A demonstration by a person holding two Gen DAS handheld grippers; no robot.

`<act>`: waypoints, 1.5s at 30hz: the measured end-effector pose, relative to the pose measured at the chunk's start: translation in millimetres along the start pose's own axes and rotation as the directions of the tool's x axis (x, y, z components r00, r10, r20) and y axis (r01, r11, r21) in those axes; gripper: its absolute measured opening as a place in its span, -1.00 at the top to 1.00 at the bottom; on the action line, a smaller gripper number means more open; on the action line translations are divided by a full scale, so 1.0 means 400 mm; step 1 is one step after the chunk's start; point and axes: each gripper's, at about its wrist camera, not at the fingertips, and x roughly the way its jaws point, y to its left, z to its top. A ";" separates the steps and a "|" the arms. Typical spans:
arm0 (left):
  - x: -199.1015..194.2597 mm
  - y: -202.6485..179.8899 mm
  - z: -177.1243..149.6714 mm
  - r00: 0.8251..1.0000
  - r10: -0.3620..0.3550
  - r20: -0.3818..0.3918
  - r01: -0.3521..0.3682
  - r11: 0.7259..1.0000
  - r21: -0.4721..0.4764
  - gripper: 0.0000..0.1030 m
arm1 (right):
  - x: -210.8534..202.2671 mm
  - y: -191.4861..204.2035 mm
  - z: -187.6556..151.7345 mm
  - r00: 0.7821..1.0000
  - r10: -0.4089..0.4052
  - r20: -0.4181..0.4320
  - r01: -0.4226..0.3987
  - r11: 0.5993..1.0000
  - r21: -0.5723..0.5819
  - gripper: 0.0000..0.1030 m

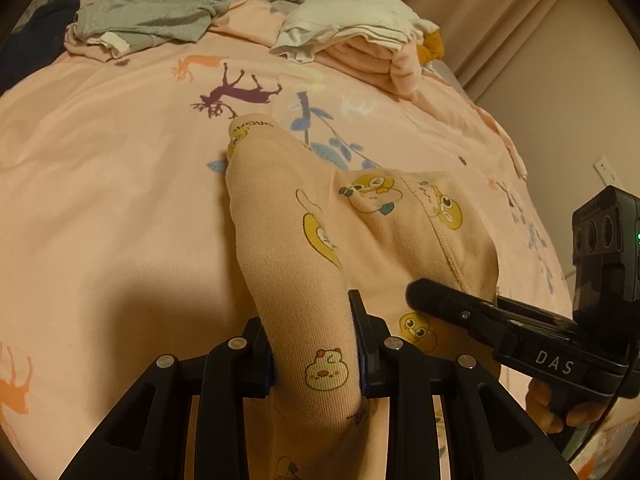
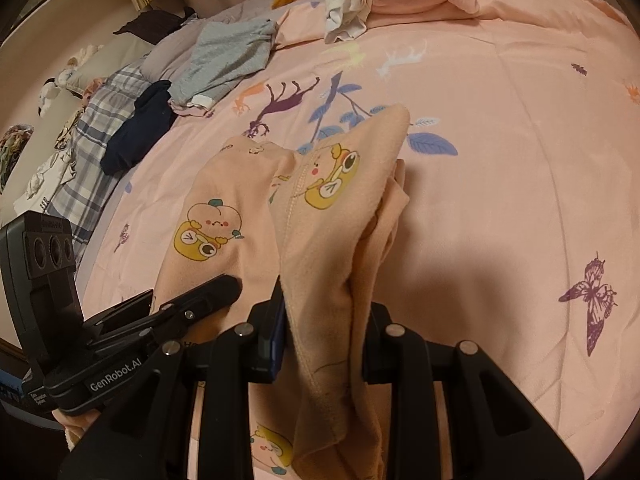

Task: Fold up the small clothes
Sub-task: 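Hold the folded end with both grippers and lay it over the strip, then open both grippers and release the folded peach shirt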

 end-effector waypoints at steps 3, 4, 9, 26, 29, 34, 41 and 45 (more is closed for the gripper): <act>0.005 -0.008 -0.004 1.000 0.014 0.000 -0.014 1.000 0.010 0.46 | 0.008 -0.003 -0.001 1.000 -0.009 -0.008 0.009 1.000 -0.003 0.42; 0.008 -0.010 -0.005 1.000 0.021 -0.001 -0.021 1.000 0.017 0.46 | 0.012 -0.005 0.001 1.000 -0.013 -0.013 0.013 1.000 -0.002 0.42; 0.027 0.010 -0.001 1.000 0.009 -0.018 -0.010 1.000 -0.025 0.35 | 0.034 -0.016 -0.007 0.999 -0.040 -0.029 0.040 0.999 0.001 0.26; -0.134 -0.063 -0.035 0.992 -0.008 0.124 -0.006 0.994 0.112 0.28 | -0.147 0.010 -0.003 0.991 0.077 0.109 -0.071 0.996 -0.052 0.67; -0.021 -0.027 -0.050 0.997 0.078 -0.003 -0.077 0.995 0.062 0.32 | -0.064 -0.007 -0.016 0.997 -0.068 0.044 0.070 0.996 -0.049 0.76; -0.055 0.018 -0.048 1.000 -0.019 0.016 0.020 0.999 -0.036 0.32 | -0.021 -0.124 -0.026 0.999 0.026 0.039 -0.031 0.993 0.118 0.82; -0.187 -0.030 -0.099 0.992 -0.050 0.113 0.044 0.998 0.052 0.32 | -0.161 -0.068 -0.053 0.994 0.070 0.088 -0.073 0.997 0.031 0.66; -0.130 -0.051 -0.130 0.999 -0.014 0.049 0.009 0.996 0.089 0.31 | -0.157 0.013 -0.102 0.987 0.158 0.040 -0.154 0.984 -0.092 0.73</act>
